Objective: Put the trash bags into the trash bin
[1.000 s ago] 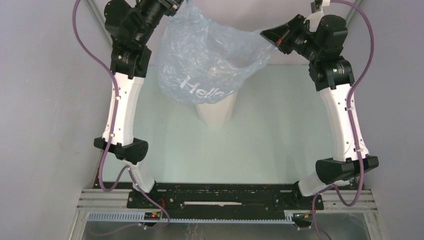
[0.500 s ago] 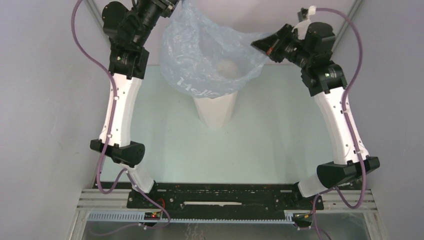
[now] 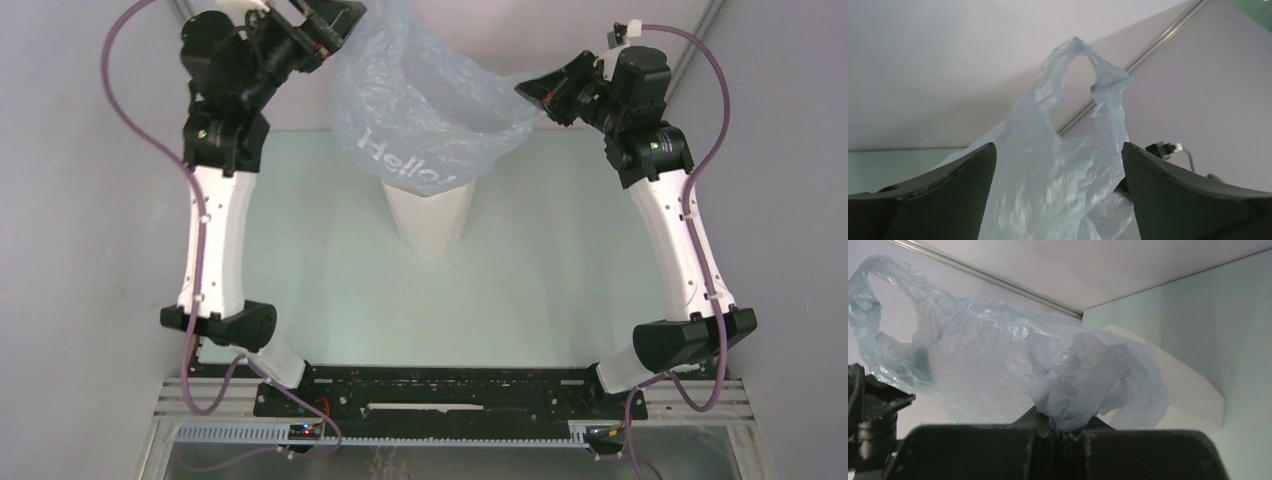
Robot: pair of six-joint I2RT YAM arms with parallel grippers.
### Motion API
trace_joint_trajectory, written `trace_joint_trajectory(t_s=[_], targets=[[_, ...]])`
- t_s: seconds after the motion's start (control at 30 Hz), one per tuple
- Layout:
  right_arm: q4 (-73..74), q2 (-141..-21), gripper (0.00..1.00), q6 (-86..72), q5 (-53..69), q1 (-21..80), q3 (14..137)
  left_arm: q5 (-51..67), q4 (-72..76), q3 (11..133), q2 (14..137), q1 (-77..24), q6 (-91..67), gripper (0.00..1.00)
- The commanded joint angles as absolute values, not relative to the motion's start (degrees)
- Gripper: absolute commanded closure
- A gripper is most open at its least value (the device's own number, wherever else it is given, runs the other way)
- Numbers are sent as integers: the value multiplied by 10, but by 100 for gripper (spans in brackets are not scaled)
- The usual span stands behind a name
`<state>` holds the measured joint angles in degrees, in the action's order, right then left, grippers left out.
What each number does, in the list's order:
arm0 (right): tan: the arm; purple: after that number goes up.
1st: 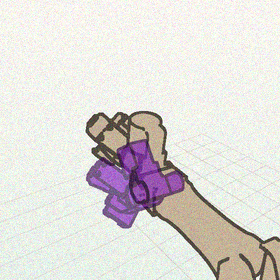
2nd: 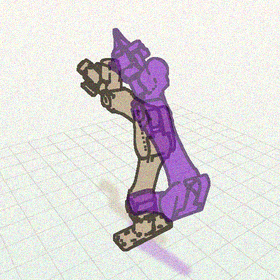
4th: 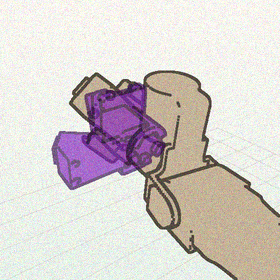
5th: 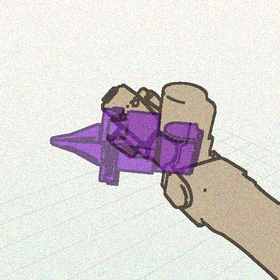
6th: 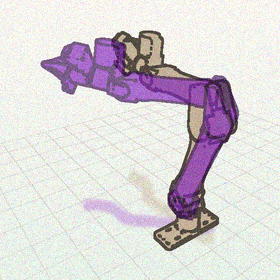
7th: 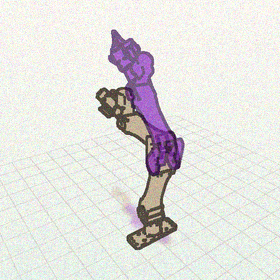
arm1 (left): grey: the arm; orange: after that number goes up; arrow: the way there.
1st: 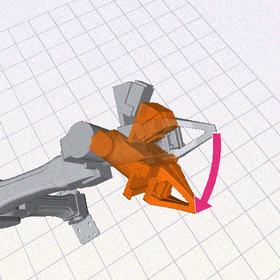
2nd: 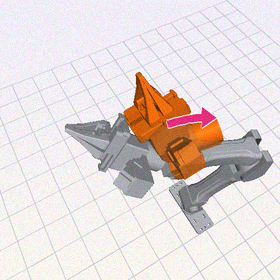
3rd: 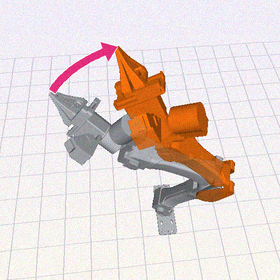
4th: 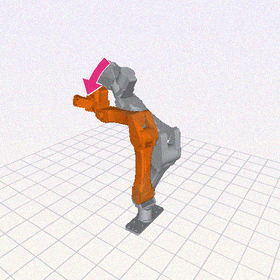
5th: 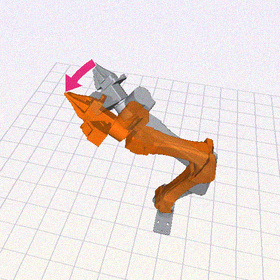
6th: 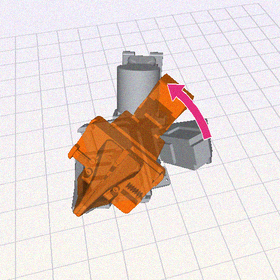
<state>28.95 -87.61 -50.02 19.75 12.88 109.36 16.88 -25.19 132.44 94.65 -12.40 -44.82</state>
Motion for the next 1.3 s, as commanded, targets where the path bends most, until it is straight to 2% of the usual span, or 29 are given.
trace_joint_trajectory(t_s=[0.0,0.13,0.23,0.3,0.4,0.6,0.93,1.07,1.27], targets=[[279,-853,100,-502,197,130,1087,140,-362,1288,829,-97,-359,0],[281,-852,100,-488,218,133,1091,72,-386,1098,722,-61,-379,3],[278,-852,100,-486,241,138,1086,98,-327,973,675,-41,-402,7],[275,-848,100,-480,248,145,1083,130,-302,939,680,-40,-418,15],[275,-840,100,-475,246,149,1078,172,-282,941,717,-40,-444,27],[265,-833,100,-476,257,153,1072,210,-252,979,804,-61,-470,35],[242,-826,100,-462,280,168,1064,181,-248,955,835,-227,-453,40],[235,-820,100,-458,283,169,1049,180,-261,921,854,-236,-447,41],[243,-823,100,-439,274,179,1036,145,-324,1030,946,-216,-372,41]])
